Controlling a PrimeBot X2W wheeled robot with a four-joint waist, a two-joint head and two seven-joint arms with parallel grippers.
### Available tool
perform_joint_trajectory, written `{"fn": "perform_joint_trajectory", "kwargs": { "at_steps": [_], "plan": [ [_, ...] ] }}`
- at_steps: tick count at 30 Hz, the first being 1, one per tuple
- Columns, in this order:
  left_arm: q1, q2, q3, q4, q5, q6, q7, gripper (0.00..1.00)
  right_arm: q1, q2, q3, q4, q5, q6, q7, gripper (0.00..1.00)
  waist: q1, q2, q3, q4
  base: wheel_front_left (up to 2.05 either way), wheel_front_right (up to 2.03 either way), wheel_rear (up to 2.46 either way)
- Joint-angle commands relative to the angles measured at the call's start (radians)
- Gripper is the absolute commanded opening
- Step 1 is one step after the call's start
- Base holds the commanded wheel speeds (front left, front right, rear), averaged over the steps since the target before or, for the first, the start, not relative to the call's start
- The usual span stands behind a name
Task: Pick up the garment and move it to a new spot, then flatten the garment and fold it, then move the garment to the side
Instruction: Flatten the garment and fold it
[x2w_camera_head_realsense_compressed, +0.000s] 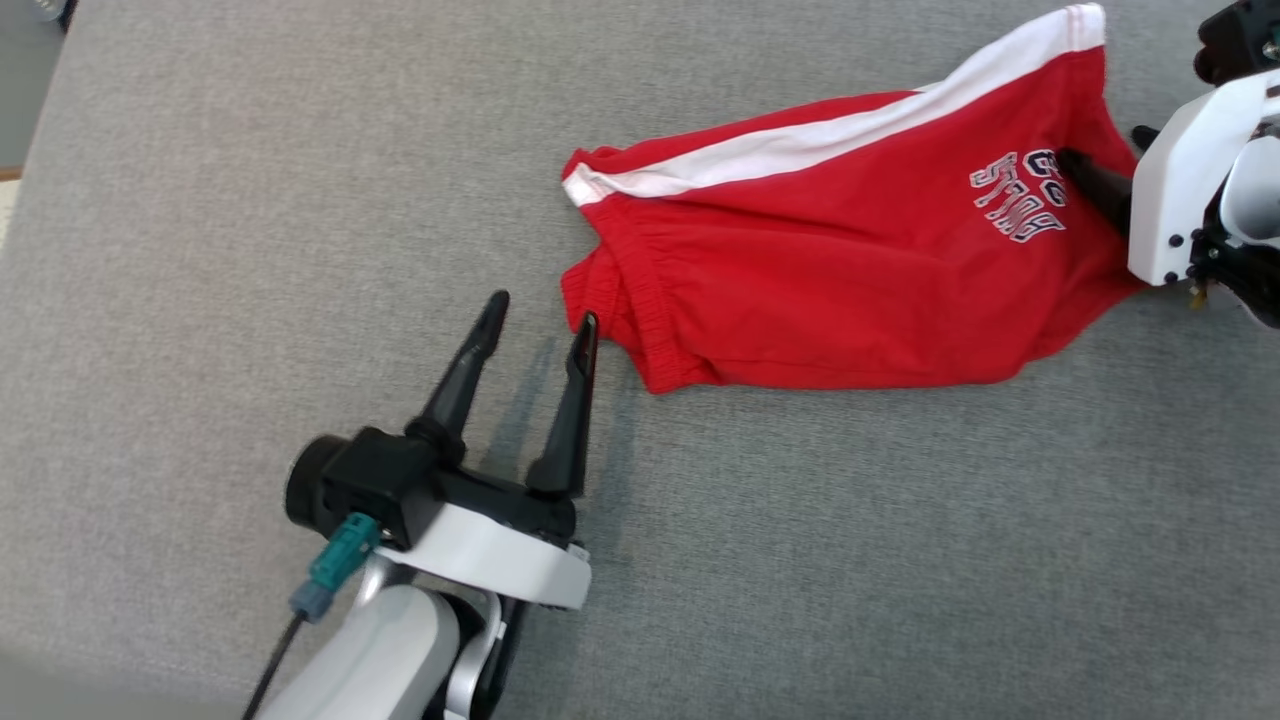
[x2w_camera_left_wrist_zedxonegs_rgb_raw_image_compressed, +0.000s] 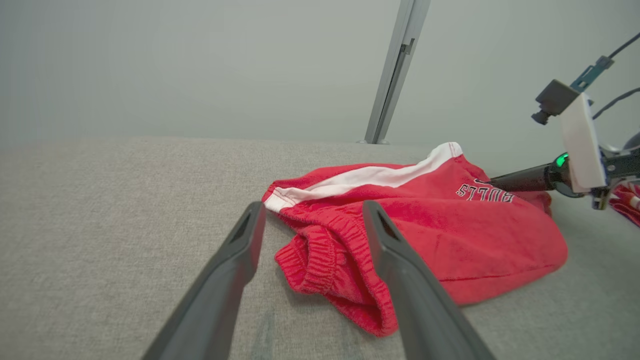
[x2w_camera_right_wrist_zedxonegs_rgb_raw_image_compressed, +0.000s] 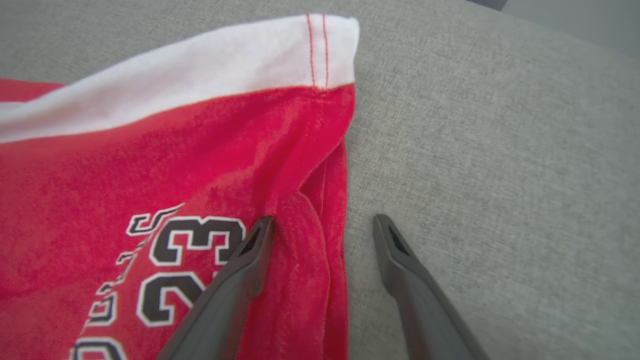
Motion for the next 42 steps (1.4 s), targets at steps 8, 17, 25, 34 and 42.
{"fn": "perform_joint_trajectory", "kwargs": {
  "at_steps": [8, 17, 25, 34, 42],
  "plan": [
    [0.061, -0.065, 0.06, 0.03, 0.062, -0.066, -0.006, 1.0, 0.077, 0.088, -0.044, 0.064, -0.031, 0.004, 0.058, 0.0, 0.0, 0.0, -0.019, 0.032, 0.0, 0.0, 0.0],
    [0.224, -0.055, 0.182, 0.056, 0.11, -0.108, -0.007, 1.0, 0.245, 0.111, -0.161, 0.017, 0.08, 0.0, 0.027, 0.0, 0.0, 0.0, -0.195, -0.088, 0.0, 0.0, 0.0],
    [0.363, -0.036, 0.24, 0.043, 0.109, -0.115, -0.007, 1.0, 0.426, 0.051, -0.262, -0.026, 0.143, 0.0, 0.002, 0.0, 0.0, 0.0, -0.311, -0.168, 0.0, 0.0, 0.0],
    [0.418, -0.052, 0.227, 0.034, 0.119, -0.127, -0.007, 1.0, 0.479, 0.047, -0.381, -0.002, 0.103, 0.0, -0.117, 0.0, 0.0, 0.0, -0.321, -0.154, 0.0, 0.0, 0.0],
    [0.444, -0.073, 0.229, 0.033, 0.119, -0.132, -0.007, 1.0, 0.495, 0.097, -0.469, -0.183, 0.14, 0.0, -0.11, 0.0, 0.0, 0.0, -0.338, -0.104, 0.0, 0.0, 0.0]
  ]
}}
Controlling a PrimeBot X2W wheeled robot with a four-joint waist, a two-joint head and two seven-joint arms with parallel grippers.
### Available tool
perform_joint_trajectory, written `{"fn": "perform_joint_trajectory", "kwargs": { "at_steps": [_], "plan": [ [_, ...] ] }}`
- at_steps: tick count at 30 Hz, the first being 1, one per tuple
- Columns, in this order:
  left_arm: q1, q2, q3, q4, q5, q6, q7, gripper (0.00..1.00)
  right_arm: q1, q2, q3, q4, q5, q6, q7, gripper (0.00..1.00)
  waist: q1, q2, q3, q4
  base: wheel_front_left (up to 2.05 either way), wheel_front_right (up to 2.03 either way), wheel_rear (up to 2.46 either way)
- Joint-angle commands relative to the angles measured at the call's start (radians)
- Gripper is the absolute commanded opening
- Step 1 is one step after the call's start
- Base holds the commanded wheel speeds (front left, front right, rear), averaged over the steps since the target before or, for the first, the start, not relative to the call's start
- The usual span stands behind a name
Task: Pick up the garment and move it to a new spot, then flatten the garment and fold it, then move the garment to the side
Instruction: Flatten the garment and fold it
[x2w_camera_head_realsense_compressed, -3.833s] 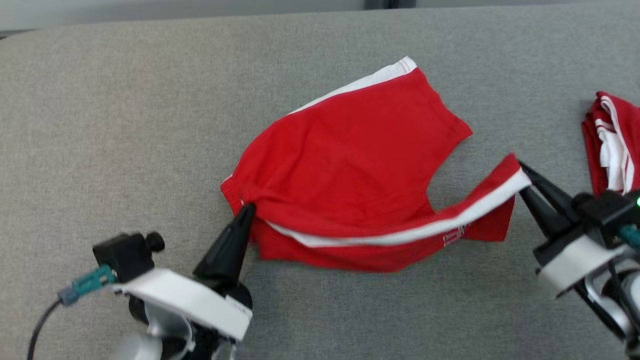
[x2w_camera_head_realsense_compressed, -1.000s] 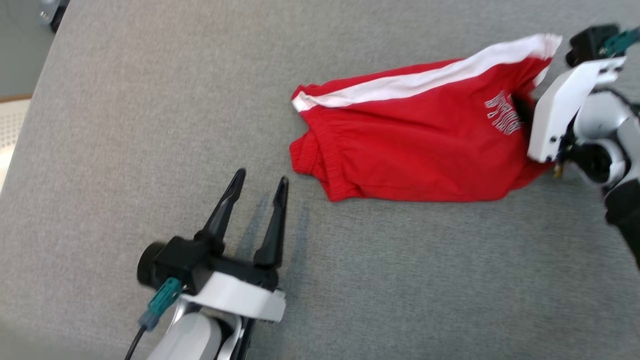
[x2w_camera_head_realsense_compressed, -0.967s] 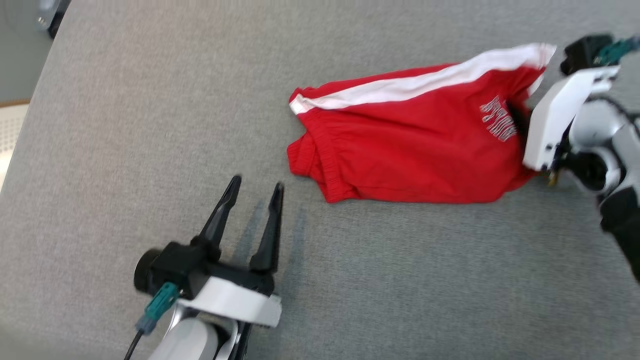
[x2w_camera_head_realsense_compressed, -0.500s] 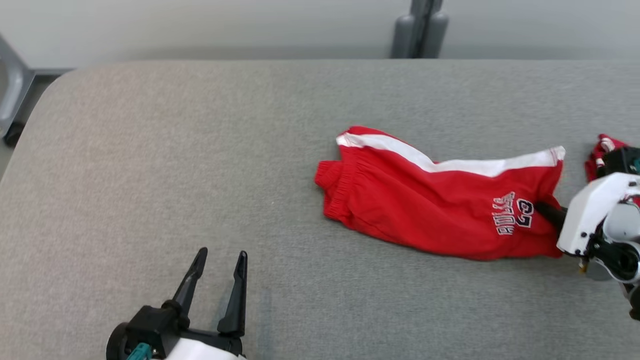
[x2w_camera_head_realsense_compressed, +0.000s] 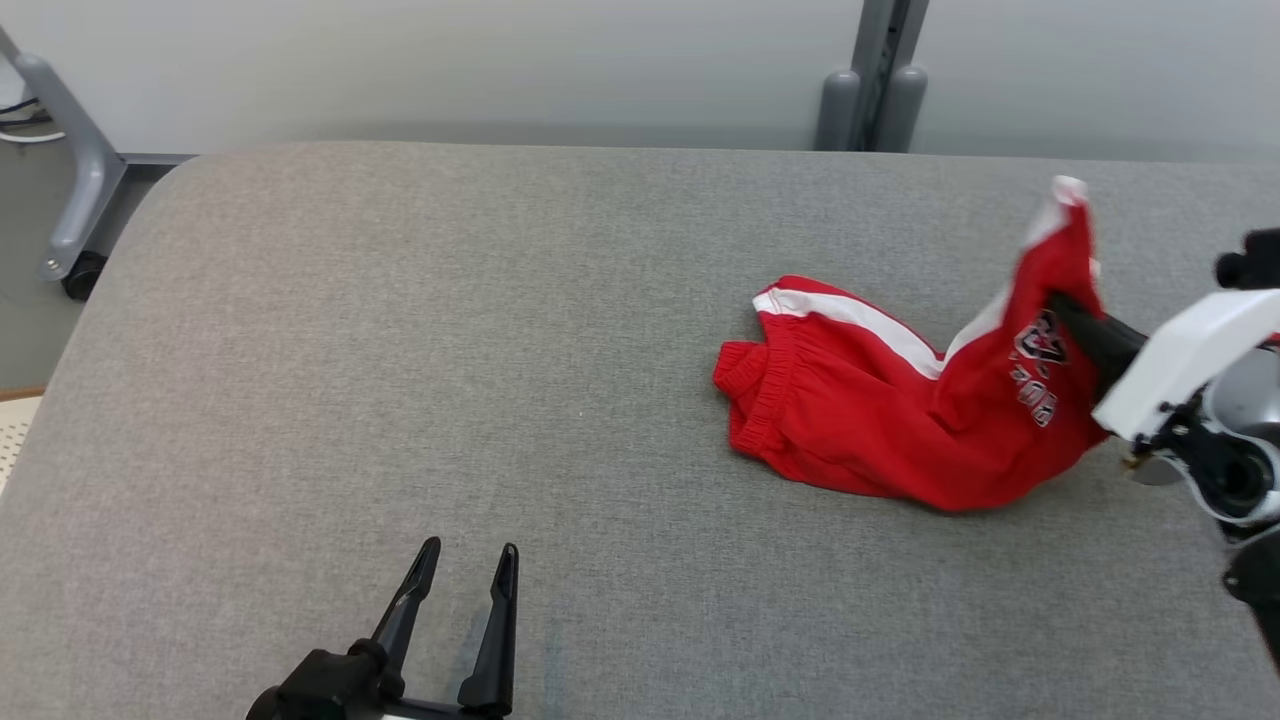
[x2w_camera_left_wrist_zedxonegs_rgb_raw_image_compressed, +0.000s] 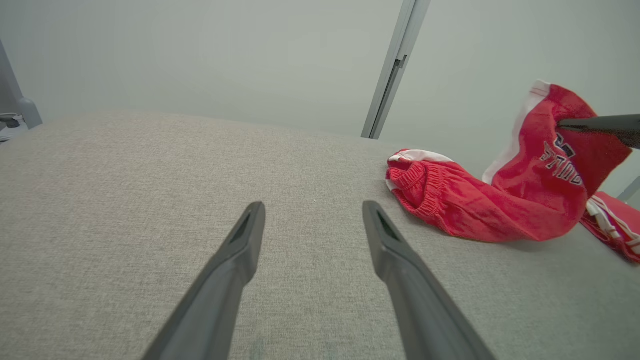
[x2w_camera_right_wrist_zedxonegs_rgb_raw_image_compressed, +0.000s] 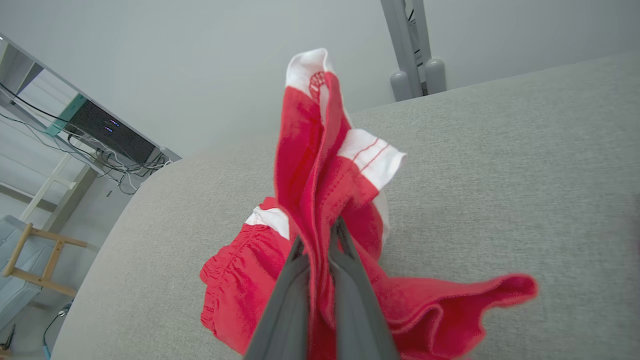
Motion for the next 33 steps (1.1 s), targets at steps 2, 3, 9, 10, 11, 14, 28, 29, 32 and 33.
{"fn": "perform_joint_trajectory", "kwargs": {
  "at_steps": [2, 3, 9, 10, 11, 14, 28, 29, 32, 33],
  "plan": [
    [0.01, 0.0, 0.005, 0.0, 0.006, -0.008, -0.004, 1.0, 0.023, 0.039, -0.01, -0.059, -0.017, 0.001, 0.027, 0.0, 0.0, 0.0, -0.004, 0.016, 0.0, 0.0, 0.0],
    [0.01, -0.001, 0.004, 0.0, 0.007, -0.01, -0.004, 1.0, 0.025, 0.061, -0.011, -0.083, -0.03, 0.001, 0.038, 0.0, 0.0, 0.0, -0.002, 0.02, 0.0, 0.0, 0.0],
    [-0.024, -0.018, -0.003, 0.006, 0.016, -0.022, -0.004, 1.0, 0.017, 0.247, -0.04, -0.099, -0.156, 0.001, 0.073, 0.0, 0.0, 0.0, 0.028, 0.053, 0.0, 0.0, 0.0],
    [-0.029, -0.021, -0.004, 0.008, 0.019, -0.025, -0.004, 1.0, 0.014, 0.273, -0.046, -0.09, -0.192, 0.001, 0.066, 0.0, 0.0, 0.0, 0.033, 0.06, 0.0, 0.0, 0.0],
    [-0.032, -0.024, -0.005, 0.013, 0.019, -0.027, -0.004, 1.0, 0.014, 0.297, -0.053, -0.076, -0.227, 0.001, 0.062, 0.0, 0.0, 0.0, 0.037, 0.067, 0.0, 0.0, 0.0],
    [-0.047, -0.035, 0.0, 0.025, 0.02, -0.033, -0.004, 1.0, 0.012, 0.341, -0.079, -0.035, -0.32, 0.001, 0.048, 0.0, 0.0, 0.0, 0.048, 0.089, 0.0, 0.0, 0.0],
    [-0.011, -0.057, 0.051, 0.053, 0.037, -0.052, -0.004, 1.0, 0.094, 0.375, -0.024, -0.13, -0.373, 0.001, 0.028, 1.0, 0.0, 0.0, 0.01, 0.059, 0.0, 0.0, 0.0],
    [-0.004, -0.057, 0.056, 0.055, 0.036, -0.051, -0.004, 1.0, 0.104, 0.375, -0.015, -0.157, -0.371, 0.001, 0.021, 1.0, 0.0, 0.0, 0.001, 0.051, 0.0, 0.0, 0.0],
    [0.017, -0.053, 0.073, 0.055, 0.035, -0.047, -0.004, 1.0, 0.155, 0.374, 0.0, -0.255, -0.367, 0.001, 0.015, 1.0, 0.0, 0.0, -0.029, 0.029, 0.0, 0.0, 0.0],
    [0.026, -0.052, 0.08, 0.054, 0.034, -0.044, -0.004, 1.0, 0.178, 0.367, -0.004, -0.291, -0.37, 0.001, 0.011, 1.0, 0.0, 0.0, -0.041, 0.022, 0.0, 0.0, 0.0]
  ]
}}
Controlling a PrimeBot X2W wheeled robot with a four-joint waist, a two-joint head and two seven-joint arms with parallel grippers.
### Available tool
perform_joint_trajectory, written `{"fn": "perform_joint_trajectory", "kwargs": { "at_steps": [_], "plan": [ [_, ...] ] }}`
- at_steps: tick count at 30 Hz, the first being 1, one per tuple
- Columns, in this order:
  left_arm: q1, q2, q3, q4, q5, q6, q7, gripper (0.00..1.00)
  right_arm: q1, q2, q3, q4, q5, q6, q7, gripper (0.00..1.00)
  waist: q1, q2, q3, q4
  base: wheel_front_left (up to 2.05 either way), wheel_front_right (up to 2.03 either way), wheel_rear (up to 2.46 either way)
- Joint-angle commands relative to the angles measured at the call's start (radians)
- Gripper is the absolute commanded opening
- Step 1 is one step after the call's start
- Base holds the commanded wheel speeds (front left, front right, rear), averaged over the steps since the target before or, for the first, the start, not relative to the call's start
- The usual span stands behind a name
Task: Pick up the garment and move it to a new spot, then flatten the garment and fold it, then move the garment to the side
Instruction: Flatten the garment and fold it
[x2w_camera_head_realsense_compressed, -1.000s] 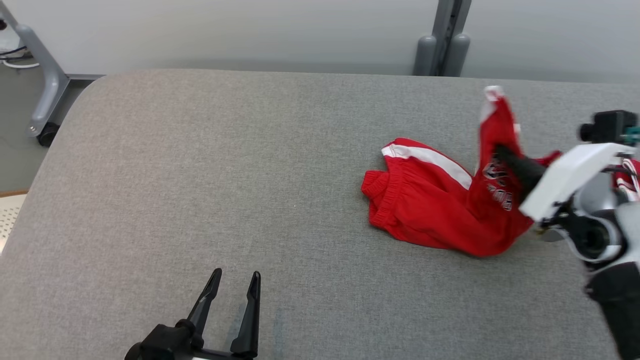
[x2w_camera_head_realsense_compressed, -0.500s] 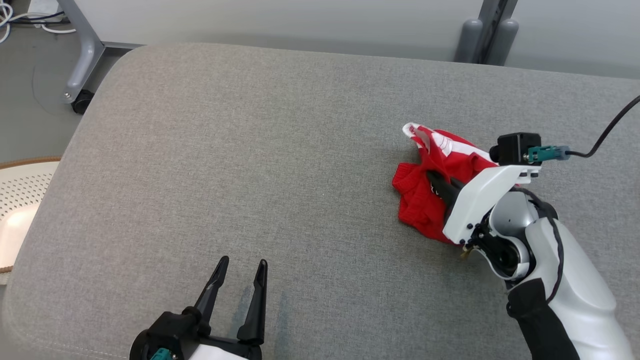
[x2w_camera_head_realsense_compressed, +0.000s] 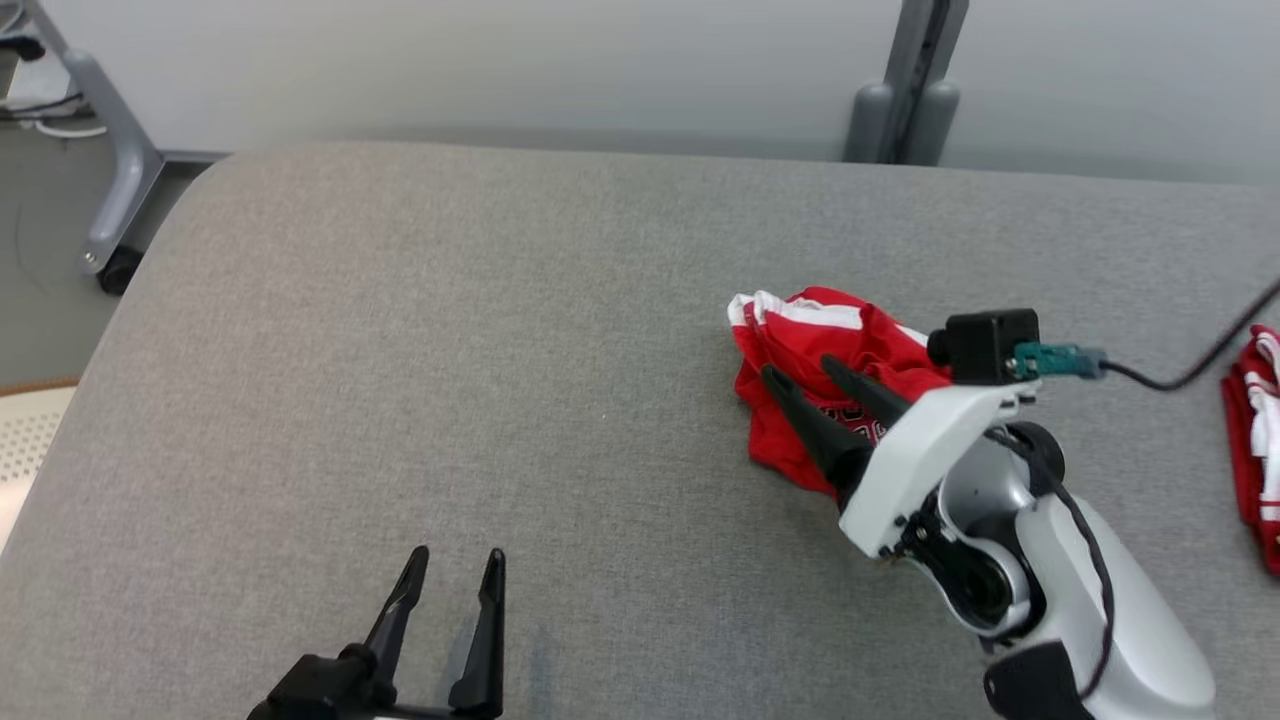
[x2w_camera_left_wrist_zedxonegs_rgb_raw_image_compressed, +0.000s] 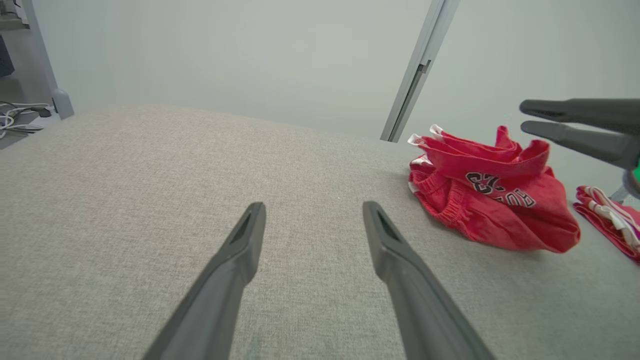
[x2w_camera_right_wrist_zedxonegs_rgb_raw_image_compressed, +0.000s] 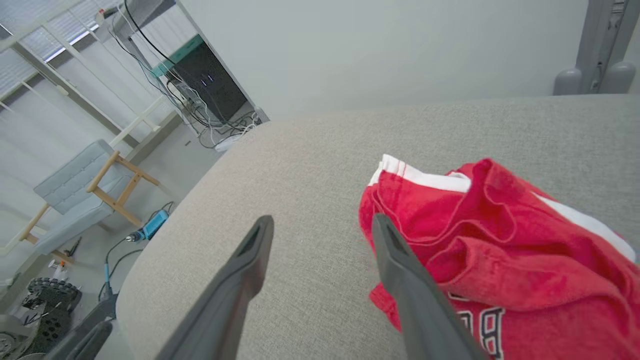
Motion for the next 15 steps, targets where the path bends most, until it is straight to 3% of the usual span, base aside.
{"fn": "perform_joint_trajectory", "kwargs": {
  "at_steps": [1, 6, 7, 8, 9, 10, 11, 15],
  "plan": [
    [0.021, 0.009, 0.014, -0.003, -0.001, 0.005, -0.004, 1.0, 0.052, -0.023, -0.012, -0.062, -0.004, 0.001, -0.012, 1.0, 0.0, 0.0, -0.038, -0.027, 0.0, 0.0, 0.0],
    [0.066, 0.012, 0.036, -0.013, -0.002, 0.01, -0.004, 1.0, 0.174, -0.094, -0.065, -0.192, -0.056, 0.001, -0.068, 1.0, 0.0, 0.0, -0.085, -0.052, 0.0, 0.0, 0.0],
    [0.077, 0.012, 0.042, -0.016, -0.003, 0.013, -0.004, 1.0, 0.207, -0.106, -0.088, -0.213, -0.063, 0.001, -0.08, 0.93, 0.0, 0.0, -0.094, -0.059, 0.0, 0.0, 0.0],
    [0.087, 0.011, 0.047, -0.022, -0.002, 0.016, -0.004, 1.0, 0.236, -0.116, -0.116, -0.227, -0.07, 0.001, -0.092, 0.59, 0.0, 0.0, -0.102, -0.066, 0.0, 0.0, 0.0],
    [0.098, 0.009, 0.049, -0.027, -0.002, 0.017, -0.004, 1.0, 0.26, -0.138, -0.142, -0.236, -0.09, 0.001, -0.102, 0.35, 0.0, 0.0, -0.107, -0.072, 0.0, 0.0, 0.0],
    [0.106, 0.006, 0.052, -0.033, -0.001, 0.018, -0.004, 1.0, 0.28, -0.157, -0.162, -0.24, -0.114, 0.001, -0.112, 0.04, 0.0, 0.0, -0.106, -0.077, 0.0, 0.0, 0.0],
    [0.109, 0.005, 0.053, -0.039, 0.0, 0.018, -0.004, 1.0, 0.298, -0.16, -0.181, -0.238, -0.12, 0.001, -0.117, 0.0, 0.0, 0.0, -0.1, -0.082, 0.0, 0.0, 0.0],
    [0.086, 0.005, 0.038, -0.049, 0.014, 0.005, -0.004, 1.0, 0.288, -0.174, -0.235, -0.21, -0.145, 0.001, -0.119, 0.0, 0.0, 0.0, -0.054, -0.082, 0.0, 0.0, 0.0]
  ]
}}
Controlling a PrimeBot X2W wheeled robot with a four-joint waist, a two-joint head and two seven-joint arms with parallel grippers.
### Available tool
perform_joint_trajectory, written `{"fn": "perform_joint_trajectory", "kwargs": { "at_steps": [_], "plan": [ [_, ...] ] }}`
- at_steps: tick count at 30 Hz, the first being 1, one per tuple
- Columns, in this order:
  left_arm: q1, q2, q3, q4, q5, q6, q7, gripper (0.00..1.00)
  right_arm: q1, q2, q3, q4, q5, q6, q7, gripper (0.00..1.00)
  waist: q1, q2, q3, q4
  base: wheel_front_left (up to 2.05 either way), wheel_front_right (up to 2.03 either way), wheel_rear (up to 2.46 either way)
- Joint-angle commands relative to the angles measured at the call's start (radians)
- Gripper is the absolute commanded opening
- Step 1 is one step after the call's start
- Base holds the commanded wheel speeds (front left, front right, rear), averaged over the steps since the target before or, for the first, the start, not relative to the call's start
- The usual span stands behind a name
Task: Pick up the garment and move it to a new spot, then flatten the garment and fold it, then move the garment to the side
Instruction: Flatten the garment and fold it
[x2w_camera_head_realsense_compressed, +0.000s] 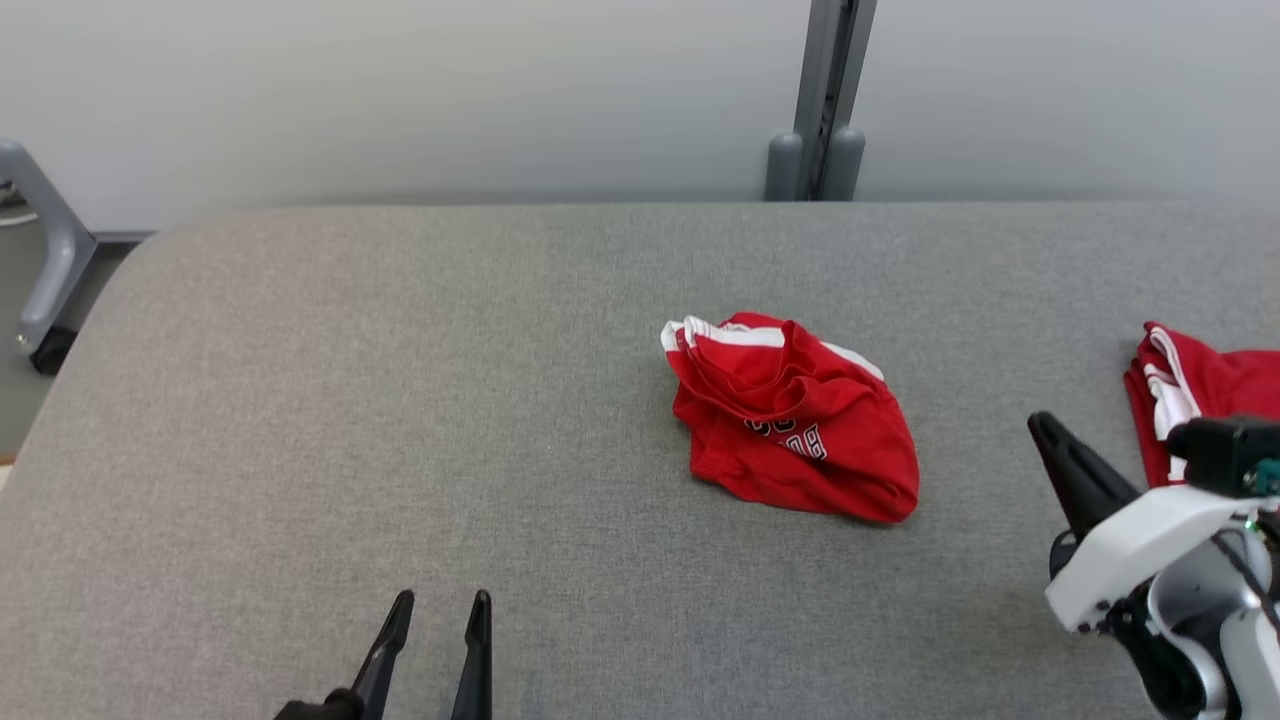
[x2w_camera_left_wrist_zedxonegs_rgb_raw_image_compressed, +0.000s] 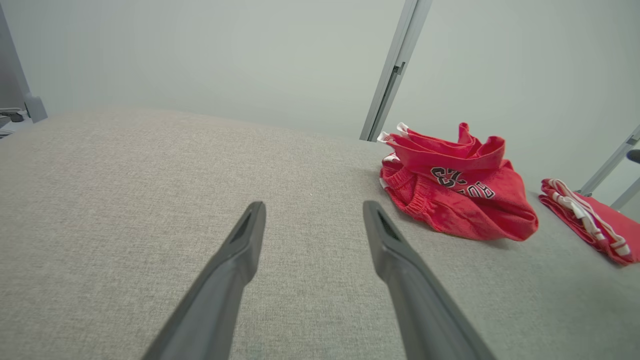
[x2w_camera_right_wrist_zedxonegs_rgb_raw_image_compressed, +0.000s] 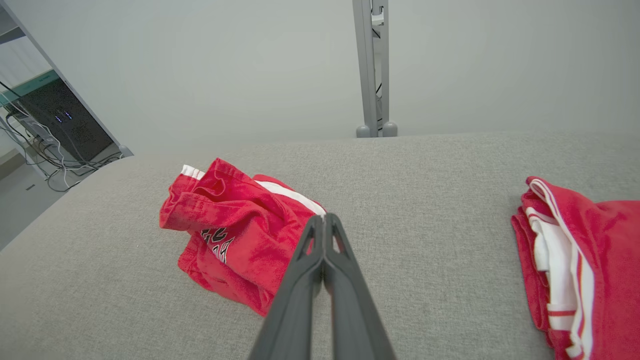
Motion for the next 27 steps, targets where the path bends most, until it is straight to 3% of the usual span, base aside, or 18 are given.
{"fn": "perform_joint_trajectory", "kwargs": {
  "at_steps": [1, 7, 18, 27],
  "plan": [
    [-0.03, 0.005, 0.001, -0.002, 0.009, -0.007, -0.004, 1.0, -0.033, -0.007, -0.005, 0.006, 0.004, 0.001, 0.002, 0.0, 0.0, -0.0001, 0.035, 0.008, 0.0, 0.0, 0.0],
    [-0.102, 0.002, -0.024, 0.012, 0.028, -0.029, -0.003, 1.0, -0.204, -0.043, 0.001, 0.129, 0.027, 0.001, 0.05, 0.0, 0.0, -0.0001, 0.145, 0.057, 0.0, 0.0, 0.0],
    [-0.156, -0.018, -0.031, 0.048, 0.032, -0.044, -0.004, 1.0, -0.387, -0.134, 0.17, 0.365, 0.156, 0.001, 0.076, 0.0, 0.0, -0.0001, 0.203, 0.14, 0.0, 0.0, 0.0],
    [-0.137, -0.032, -0.012, 0.054, 0.039, -0.047, -0.004, 1.0, -0.349, -0.181, 0.321, 0.33, 0.266, 0.001, 0.044, 0.0, 0.0, -0.0001, 0.172, 0.131, 0.0, 0.0, 0.0]
  ]
}}
